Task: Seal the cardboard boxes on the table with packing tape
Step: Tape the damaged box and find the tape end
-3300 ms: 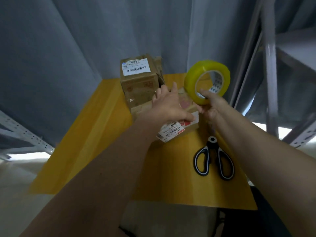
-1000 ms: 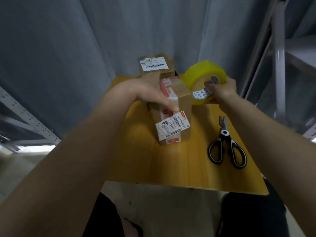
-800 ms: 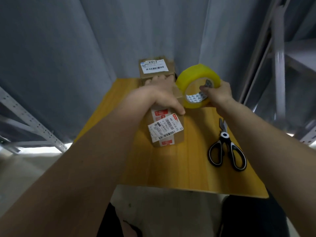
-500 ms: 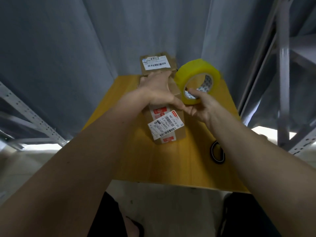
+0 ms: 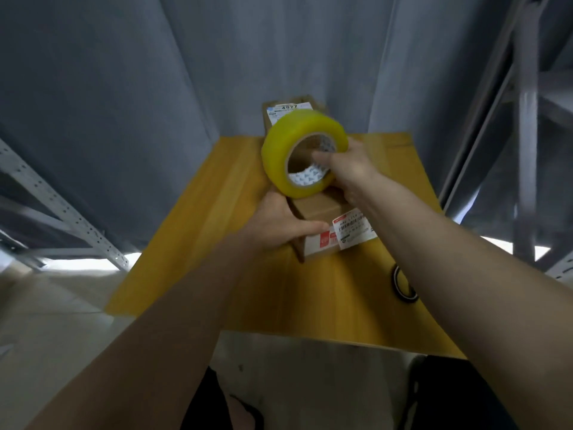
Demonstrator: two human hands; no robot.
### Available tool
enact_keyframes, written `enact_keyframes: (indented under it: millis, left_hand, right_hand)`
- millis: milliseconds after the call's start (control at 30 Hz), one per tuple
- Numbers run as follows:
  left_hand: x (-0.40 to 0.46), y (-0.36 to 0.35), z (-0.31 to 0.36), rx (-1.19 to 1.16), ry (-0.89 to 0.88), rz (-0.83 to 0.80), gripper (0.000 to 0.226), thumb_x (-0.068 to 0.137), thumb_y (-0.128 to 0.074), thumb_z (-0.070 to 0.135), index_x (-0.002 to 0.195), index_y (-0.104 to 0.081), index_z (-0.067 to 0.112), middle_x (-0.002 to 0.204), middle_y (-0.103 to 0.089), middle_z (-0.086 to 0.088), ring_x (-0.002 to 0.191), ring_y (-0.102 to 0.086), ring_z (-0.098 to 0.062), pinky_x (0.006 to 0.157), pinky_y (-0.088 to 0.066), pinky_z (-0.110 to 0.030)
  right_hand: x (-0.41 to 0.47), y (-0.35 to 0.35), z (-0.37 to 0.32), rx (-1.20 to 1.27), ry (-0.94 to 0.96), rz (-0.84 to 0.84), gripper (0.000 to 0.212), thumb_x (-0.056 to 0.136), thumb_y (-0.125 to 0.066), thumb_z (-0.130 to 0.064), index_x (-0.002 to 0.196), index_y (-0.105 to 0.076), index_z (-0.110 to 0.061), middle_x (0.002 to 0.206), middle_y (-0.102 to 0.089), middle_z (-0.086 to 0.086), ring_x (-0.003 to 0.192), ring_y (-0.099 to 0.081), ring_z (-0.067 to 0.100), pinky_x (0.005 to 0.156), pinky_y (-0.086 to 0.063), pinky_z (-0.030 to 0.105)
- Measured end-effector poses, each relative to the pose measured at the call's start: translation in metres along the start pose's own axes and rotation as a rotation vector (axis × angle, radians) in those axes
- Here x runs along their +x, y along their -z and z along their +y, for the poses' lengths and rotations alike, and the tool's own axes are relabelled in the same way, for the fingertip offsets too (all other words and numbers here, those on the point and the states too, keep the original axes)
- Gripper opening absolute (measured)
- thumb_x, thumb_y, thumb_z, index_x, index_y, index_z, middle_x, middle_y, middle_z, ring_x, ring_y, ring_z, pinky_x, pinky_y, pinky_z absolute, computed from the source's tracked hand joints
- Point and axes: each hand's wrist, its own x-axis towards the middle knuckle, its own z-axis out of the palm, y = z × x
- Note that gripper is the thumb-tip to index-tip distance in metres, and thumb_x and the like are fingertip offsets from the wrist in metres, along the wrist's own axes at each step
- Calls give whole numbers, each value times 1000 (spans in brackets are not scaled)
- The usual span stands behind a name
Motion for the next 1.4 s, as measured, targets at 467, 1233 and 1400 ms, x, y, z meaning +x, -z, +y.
enact_keyframes:
  millis: [467, 1233, 1400]
  left_hand:
    - [-6, 11, -34, -50, 104, -9, 106, 53, -93, 37, 135, -27, 27, 114, -47, 19, 103, -49, 4, 76, -43, -12]
    - [6, 41, -1, 511, 233, -196, 117, 55, -89, 49, 146, -24, 14, 142, -40, -6, 132, -36, -24, 107, -38, -39]
    - [27, 21, 32, 496, 176, -253, 153, 43, -84, 68, 152, 15, 27, 162, -13, -5, 148, -11, -30, 119, -17, -46]
  right_hand:
    - [13, 43, -9, -298, 115, 233, 28, 86, -68, -10, 114, -64, -12, 103, -65, 4, 97, -61, 18, 84, -50, 29]
    - [13, 46, 31, 115, -125, 334, 33, 82, -74, -28, 109, -57, -20, 87, -67, -2, 79, -66, 15, 63, -53, 28]
    - [12, 38, 37, 110, -138, 293, 19, 82, -74, -31, 88, -60, -21, 84, -69, 0, 75, -67, 16, 64, -53, 28]
